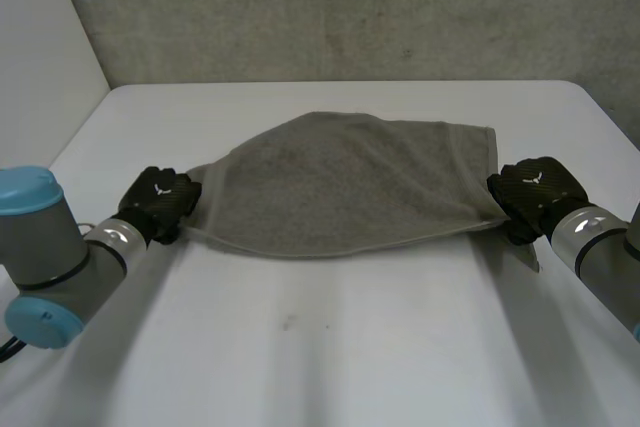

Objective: Fold the towel.

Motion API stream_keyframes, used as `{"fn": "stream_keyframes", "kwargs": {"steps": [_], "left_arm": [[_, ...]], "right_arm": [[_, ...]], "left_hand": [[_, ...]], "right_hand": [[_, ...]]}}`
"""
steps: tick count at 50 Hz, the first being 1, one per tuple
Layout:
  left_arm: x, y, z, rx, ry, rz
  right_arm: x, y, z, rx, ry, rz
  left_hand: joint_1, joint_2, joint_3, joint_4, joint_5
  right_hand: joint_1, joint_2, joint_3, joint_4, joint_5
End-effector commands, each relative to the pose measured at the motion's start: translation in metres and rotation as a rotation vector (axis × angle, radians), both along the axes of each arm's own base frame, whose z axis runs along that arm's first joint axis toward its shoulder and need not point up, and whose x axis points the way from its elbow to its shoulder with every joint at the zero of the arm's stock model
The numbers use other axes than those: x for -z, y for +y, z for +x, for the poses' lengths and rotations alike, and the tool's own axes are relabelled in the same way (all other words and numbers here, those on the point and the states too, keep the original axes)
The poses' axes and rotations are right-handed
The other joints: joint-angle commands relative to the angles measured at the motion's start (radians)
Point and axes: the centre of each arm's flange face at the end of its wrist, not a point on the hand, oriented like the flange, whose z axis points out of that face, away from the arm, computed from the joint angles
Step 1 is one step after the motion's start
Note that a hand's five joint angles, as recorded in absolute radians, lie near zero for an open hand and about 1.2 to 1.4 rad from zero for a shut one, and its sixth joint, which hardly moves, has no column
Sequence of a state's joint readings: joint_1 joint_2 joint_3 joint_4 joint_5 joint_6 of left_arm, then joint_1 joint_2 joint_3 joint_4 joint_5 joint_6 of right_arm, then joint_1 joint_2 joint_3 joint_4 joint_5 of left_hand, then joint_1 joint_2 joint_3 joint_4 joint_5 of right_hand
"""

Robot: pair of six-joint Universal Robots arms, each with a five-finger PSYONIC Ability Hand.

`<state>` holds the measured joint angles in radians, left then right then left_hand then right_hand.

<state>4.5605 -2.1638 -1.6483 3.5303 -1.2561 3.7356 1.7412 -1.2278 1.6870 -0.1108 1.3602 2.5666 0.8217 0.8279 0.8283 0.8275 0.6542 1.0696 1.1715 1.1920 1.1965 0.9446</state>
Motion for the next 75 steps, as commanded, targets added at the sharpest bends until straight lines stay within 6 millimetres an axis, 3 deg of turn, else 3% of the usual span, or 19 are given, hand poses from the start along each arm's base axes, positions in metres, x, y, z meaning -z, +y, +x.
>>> {"fn": "stream_keyframes", "kwargs": {"steps": [1,3,6,13,16,21,26,32,34,38,41,48,55,60,63,66,69,73,75], "left_arm": [[0.005,-0.005,-0.001,0.0,0.0,0.002],[0.005,-0.006,-0.001,0.0,-0.001,-0.002],[0.004,-0.008,-0.001,0.001,0.002,-0.007],[-0.014,-0.008,0.001,-0.009,0.005,-0.049],[-0.048,-0.003,0.001,-0.012,0.017,-0.127],[-0.093,0.011,0.004,-0.017,0.04,-0.219],[-0.172,0.046,0.011,-0.023,0.066,-0.36],[-0.227,0.076,0.016,-0.025,0.114,-0.462],[-0.235,0.08,0.015,-0.021,0.14,-0.465],[-0.24,0.084,0.014,-0.019,0.175,-0.446],[-0.231,0.079,0.014,-0.022,0.169,-0.39],[-0.145,0.027,0.005,-0.052,0.11,-0.096],[-0.106,-0.007,-0.011,-0.017,0.023,-0.066],[-0.131,-0.038,-0.018,-0.025,0.008,-0.254],[-0.167,-0.052,-0.026,-0.021,0.086,-0.461],[-0.24,-0.046,-0.031,0.006,0.319,-0.789],[-0.271,-0.037,-0.024,0.023,0.46,-0.894],[-0.273,-0.035,-0.02,0.025,0.514,-0.864],[-0.255,-0.036,-0.021,0.016,0.496,-0.778]], "right_arm": [[0.0,-0.001,0.0,0.002,0.0,0.0],[0.0,-0.002,-0.001,0.004,0.0,-0.003],[-0.003,-0.004,-0.002,0.011,-0.004,-0.013],[-0.015,-0.007,-0.002,0.013,-0.012,-0.044],[-0.027,-0.006,-0.003,0.013,-0.015,-0.056],[-0.069,0.007,-0.005,0.011,-0.014,-0.093],[-0.139,0.031,-0.009,0.008,-0.024,-0.175],[-0.211,0.061,-0.013,-0.003,-0.029,-0.328],[-0.218,0.064,-0.014,-0.005,-0.021,-0.339],[-0.217,0.064,-0.013,-0.015,0.023,-0.317],[-0.189,0.049,-0.013,-0.021,0.103,-0.211],[-0.113,0.007,-0.007,-0.044,0.246,0.022],[-0.098,-0.033,0.007,0.004,0.253,-0.08],[-0.131,-0.064,0.016,0.076,0.197,-0.341],[-0.164,-0.077,0.022,0.118,0.127,-0.552],[-0.215,-0.072,0.033,0.128,-0.033,-0.848],[-0.237,-0.06,0.03,0.138,-0.106,-0.968],[-0.232,-0.052,0.03,0.123,-0.103,-0.95],[-0.208,-0.05,0.031,0.094,-0.065,-0.839]], "left_hand": [[0.029,0.023,0.022,0.023,0.022],[0.113,0.107,0.107,0.107,0.106],[0.573,0.566,0.566,0.567,0.565],[0.575,0.568,0.568,0.569,0.568],[0.575,0.568,0.568,0.569,0.568],[0.575,0.568,0.568,0.569,0.568],[0.575,0.568,0.568,0.569,0.568],[0.575,0.568,0.568,0.569,0.568],[0.575,0.568,0.568,0.569,0.568],[0.575,0.568,0.568,0.569,0.568],[0.575,0.568,0.568,0.569,0.568],[0.575,0.568,0.568,0.569,0.568],[0.575,0.568,0.568,0.569,0.568],[0.575,0.568,0.568,0.569,0.568],[0.575,0.568,0.568,0.569,0.568],[0.575,0.568,0.568,0.569,0.568],[0.575,0.568,0.568,0.569,0.568],[0.575,0.568,0.568,0.569,0.568],[0.575,0.568,0.568,0.569,0.568]], "right_hand": [[0.327,0.225,0.204,0.2,0.277],[0.327,0.225,0.204,0.2,0.277],[0.327,0.225,0.204,0.2,0.277],[0.327,0.225,0.204,0.2,0.277],[0.327,0.225,0.204,0.2,0.277],[0.327,0.225,0.204,0.2,0.277],[0.327,0.225,0.204,0.2,0.277],[0.327,0.225,0.204,0.2,0.277],[0.327,0.225,0.204,0.2,0.277],[0.327,0.225,0.204,0.2,0.277],[0.327,0.225,0.204,0.2,0.277],[0.327,0.225,0.204,0.2,0.277],[0.327,0.225,0.204,0.2,0.277],[0.327,0.225,0.204,0.2,0.277],[0.327,0.225,0.204,0.2,0.277],[0.327,0.225,0.204,0.2,0.277],[0.327,0.225,0.204,0.2,0.277],[0.327,0.225,0.204,0.2,0.277],[0.327,0.225,0.204,0.2,0.277]]}}
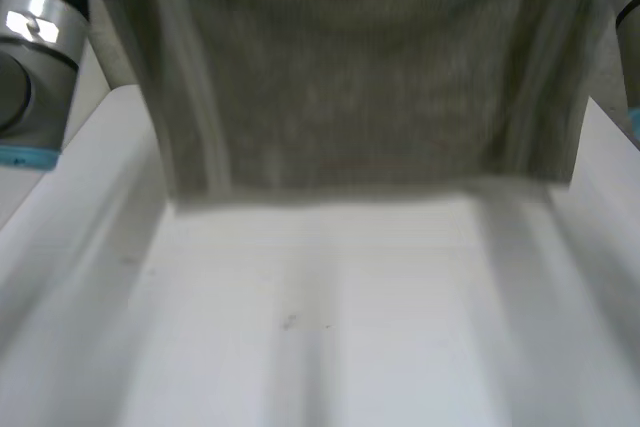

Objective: Fold the towel.

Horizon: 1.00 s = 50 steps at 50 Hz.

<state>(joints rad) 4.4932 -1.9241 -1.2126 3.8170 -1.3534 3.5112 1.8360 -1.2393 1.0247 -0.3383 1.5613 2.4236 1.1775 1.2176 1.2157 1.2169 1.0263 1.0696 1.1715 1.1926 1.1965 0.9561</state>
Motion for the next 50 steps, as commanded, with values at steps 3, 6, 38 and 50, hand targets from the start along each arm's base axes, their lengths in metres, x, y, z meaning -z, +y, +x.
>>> {"fn": "stream_keyframes", "kwargs": {"steps": [3,6,38,50], "left_arm": [[0.013,0.006,0.004,0.061,0.062,0.104],[0.07,0.006,0.002,0.082,0.001,0.302],[0.206,0.043,0.052,-0.086,-0.196,0.696],[0.21,0.05,0.046,-0.066,-0.205,0.711]], "right_arm": [[0.05,0.016,0.001,-0.058,0.068,0.232],[0.08,0.022,0.001,-0.086,0.112,0.366],[0.26,0.029,-0.06,-0.124,-0.171,1.075],[0.27,0.027,-0.07,-0.095,-0.32,1.141]], "left_hand": [[0.219,0.179,0.181,0.179,0.195],[0.219,0.179,0.181,0.179,0.195],[0.219,0.179,0.181,0.179,0.195],[0.219,0.179,0.181,0.179,0.195]], "right_hand": [[0.327,0.225,0.204,0.2,0.266],[0.327,0.225,0.204,0.2,0.266],[-0.048,-0.15,-0.171,-0.175,-0.109],[-0.177,-0.279,-0.3,-0.304,-0.238]]}}
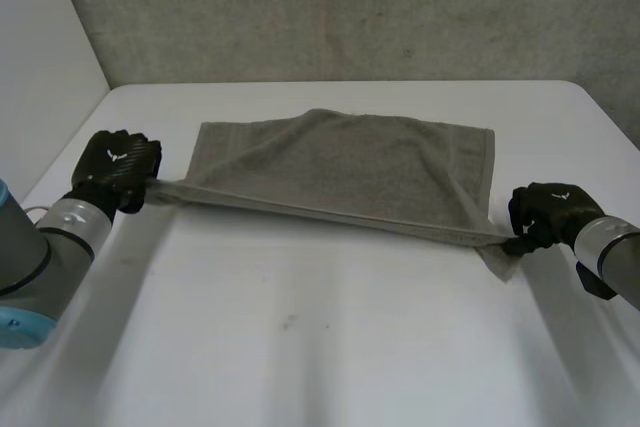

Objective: Fold the towel.

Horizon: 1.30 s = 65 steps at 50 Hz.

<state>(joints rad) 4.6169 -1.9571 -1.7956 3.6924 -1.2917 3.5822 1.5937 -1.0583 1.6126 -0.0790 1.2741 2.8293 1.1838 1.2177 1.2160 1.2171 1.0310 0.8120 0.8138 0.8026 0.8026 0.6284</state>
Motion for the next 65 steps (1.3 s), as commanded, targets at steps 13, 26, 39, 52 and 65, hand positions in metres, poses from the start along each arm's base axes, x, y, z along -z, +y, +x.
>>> {"fn": "stream_keyframes", "kwargs": {"steps": [13,26,39,52,65], "left_arm": [[0.004,0.006,-0.004,0.012,-0.004,0.024],[-0.066,0.037,0.003,0.0,0.001,0.009],[-0.093,0.09,0.016,-0.028,-0.025,0.185],[-0.051,0.05,0.01,-0.016,-0.041,0.212],[0.003,-0.034,-0.031,0.017,-0.064,0.13]], "right_arm": [[-0.003,0.011,0.008,-0.019,-0.244,0.143],[-0.125,0.035,0.006,-0.129,-0.043,-0.239],[-0.166,0.102,-0.004,-0.315,0.496,-0.219],[-0.111,0.056,0.0,-0.336,0.501,-0.158],[-0.043,-0.023,0.052,-0.277,0.561,-0.344]], "left_hand": [[0.213,0.179,0.18,0.179,0.191],[0.213,0.179,0.18,0.179,0.191],[0.213,0.179,0.18,0.179,0.191],[0.213,0.179,0.18,0.179,0.191],[0.213,0.179,0.18,0.179,0.191]], "right_hand": [[0.584,0.583,0.594,0.594,0.593],[0.584,0.583,0.594,0.594,0.593],[0.584,0.583,0.594,0.594,0.593],[0.584,0.583,0.594,0.594,0.593],[0.584,0.583,0.594,0.594,0.593]]}}
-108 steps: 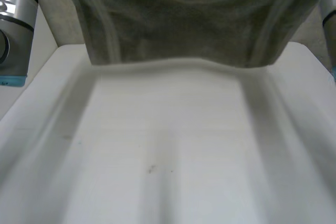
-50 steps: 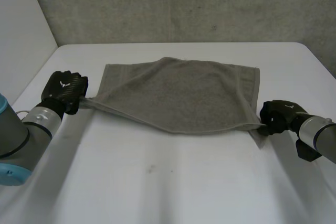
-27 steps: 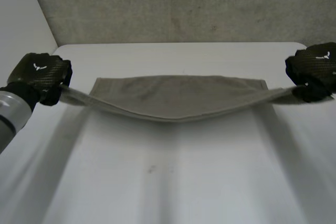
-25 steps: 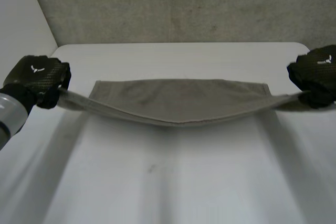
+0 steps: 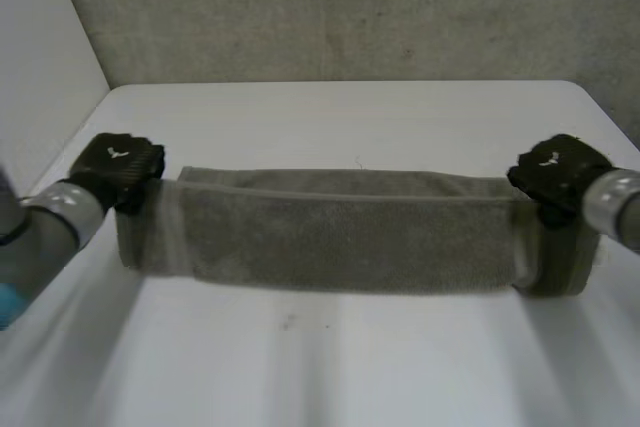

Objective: Fold the towel.

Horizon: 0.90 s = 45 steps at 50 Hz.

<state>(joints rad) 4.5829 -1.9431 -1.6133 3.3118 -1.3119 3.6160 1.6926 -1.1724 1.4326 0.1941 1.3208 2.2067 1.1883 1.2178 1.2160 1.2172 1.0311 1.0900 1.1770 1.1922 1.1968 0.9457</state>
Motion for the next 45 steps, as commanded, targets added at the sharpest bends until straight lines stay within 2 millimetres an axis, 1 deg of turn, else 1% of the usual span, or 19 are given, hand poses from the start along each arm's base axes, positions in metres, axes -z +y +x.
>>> {"fn": "stream_keyframes", "kwargs": {"steps": [1,3,6,11,20,21,22,23,24,28,31,32,34,35,37,38,41,43,45], "left_arm": [[0.026,-0.041,-0.022,0.0,-0.009,-0.04],[0.035,-0.06,-0.023,-0.026,-0.007,-0.08],[0.038,-0.069,-0.025,-0.031,-0.001,-0.115],[0.049,-0.092,-0.032,-0.024,0.016,-0.204],[0.063,-0.097,-0.04,-0.003,0.015,-0.202],[0.064,-0.098,-0.041,0.0,0.017,-0.208],[0.065,-0.097,-0.043,0.004,0.019,-0.214],[0.065,-0.097,-0.043,0.004,0.019,-0.214],[0.065,-0.097,-0.045,0.008,0.022,-0.227],[0.063,-0.091,-0.052,0.023,0.029,-0.25],[0.048,-0.079,-0.052,0.032,0.02,-0.276],[0.048,-0.079,-0.052,0.032,0.02,-0.276],[0.034,-0.069,-0.049,0.026,0.006,-0.29],[0.034,-0.069,-0.049,0.026,0.006,-0.29],[0.016,-0.054,-0.044,0.027,0.014,-0.299],[0.016,-0.054,-0.044,0.027,0.014,-0.299],[0.001,-0.038,-0.036,0.015,0.02,-0.302],[-0.006,-0.022,-0.028,0.004,0.027,-0.289],[-0.006,-0.014,-0.024,-0.001,0.028,-0.275]], "right_arm": [[0.027,-0.038,0.023,0.015,-0.004,-0.123],[0.033,-0.055,0.034,0.011,-0.047,-0.205],[0.035,-0.063,0.04,0.008,-0.066,-0.248],[0.051,-0.089,0.047,0.028,-0.076,-0.321],[0.067,-0.105,0.051,0.03,-0.075,-0.329],[0.069,-0.107,0.052,0.03,-0.076,-0.332],[0.071,-0.109,0.052,0.032,-0.077,-0.333],[0.071,-0.109,0.052,0.032,-0.077,-0.333],[0.071,-0.11,0.053,0.029,-0.083,-0.334],[0.065,-0.11,0.053,0.03,-0.103,-0.348],[0.03,-0.106,0.05,0.046,-0.174,-0.411],[0.029,-0.106,0.05,0.046,-0.175,-0.411],[0.004,-0.097,0.044,0.074,-0.263,-0.417],[0.004,-0.097,0.044,0.074,-0.264,-0.417],[-0.016,-0.08,0.04,0.088,-0.364,-0.381],[-0.016,-0.08,0.04,0.089,-0.364,-0.381],[-0.023,-0.061,0.03,0.119,-0.418,-0.304],[-0.021,-0.046,0.009,0.182,-0.418,-0.187],[-0.018,-0.038,0.0,0.21,-0.407,-0.12]], "left_hand": [[0.208,0.178,0.18,0.179,0.191],[0.208,0.178,0.18,0.179,0.191],[0.208,0.178,0.18,0.179,0.191],[0.208,0.178,0.18,0.179,0.191],[0.208,0.178,0.18,0.179,0.191],[0.11,0.08,0.082,0.081,0.092],[-0.406,-0.435,-0.434,-0.435,-0.423],[-0.411,-0.441,-0.439,-0.44,-0.428],[-1.014,-1.043,-1.042,-1.043,-1.031],[-1.014,-1.043,-1.042,-1.043,-1.031],[-1.014,-1.043,-1.042,-1.043,-1.031],[-1.014,-1.043,-1.042,-1.043,-1.031],[-1.014,-1.043,-1.042,-1.043,-1.031],[-1.014,-1.043,-1.042,-1.043,-1.031],[-1.014,-1.043,-1.042,-1.043,-1.031],[-1.014,-1.043,-1.042,-1.043,-1.031],[-1.014,-1.043,-1.042,-1.043,-1.031],[-1.014,-1.043,-1.042,-1.043,-1.031],[-1.014,-1.043,-1.042,-1.043,-1.031]], "right_hand": [[0.306,0.219,0.204,0.199,0.276],[0.306,0.219,0.204,0.199,0.276],[0.306,0.219,0.204,0.199,0.276],[0.306,0.219,0.204,0.199,0.276],[0.306,0.219,0.204,0.199,0.276],[0.034,-0.053,-0.068,-0.073,0.004],[-0.623,-0.71,-0.725,-0.729,-0.653],[-0.629,-0.716,-0.731,-0.736,-0.659],[-0.915,-1.002,-1.018,-1.022,-0.946],[-0.915,-1.002,-1.018,-1.022,-0.946],[-0.915,-1.002,-1.018,-1.022,-0.946],[-0.915,-1.002,-1.018,-1.022,-0.946],[-0.915,-1.002,-1.018,-1.022,-0.946],[-0.915,-1.002,-1.018,-1.022,-0.946],[-0.915,-1.002,-1.018,-1.022,-0.946],[-0.915,-1.002,-1.018,-1.022,-0.946],[-0.915,-1.002,-1.018,-1.022,-0.946],[-0.915,-1.002,-1.018,-1.022,-0.946],[-0.915,-1.002,-1.018,-1.022,-0.946]]}}
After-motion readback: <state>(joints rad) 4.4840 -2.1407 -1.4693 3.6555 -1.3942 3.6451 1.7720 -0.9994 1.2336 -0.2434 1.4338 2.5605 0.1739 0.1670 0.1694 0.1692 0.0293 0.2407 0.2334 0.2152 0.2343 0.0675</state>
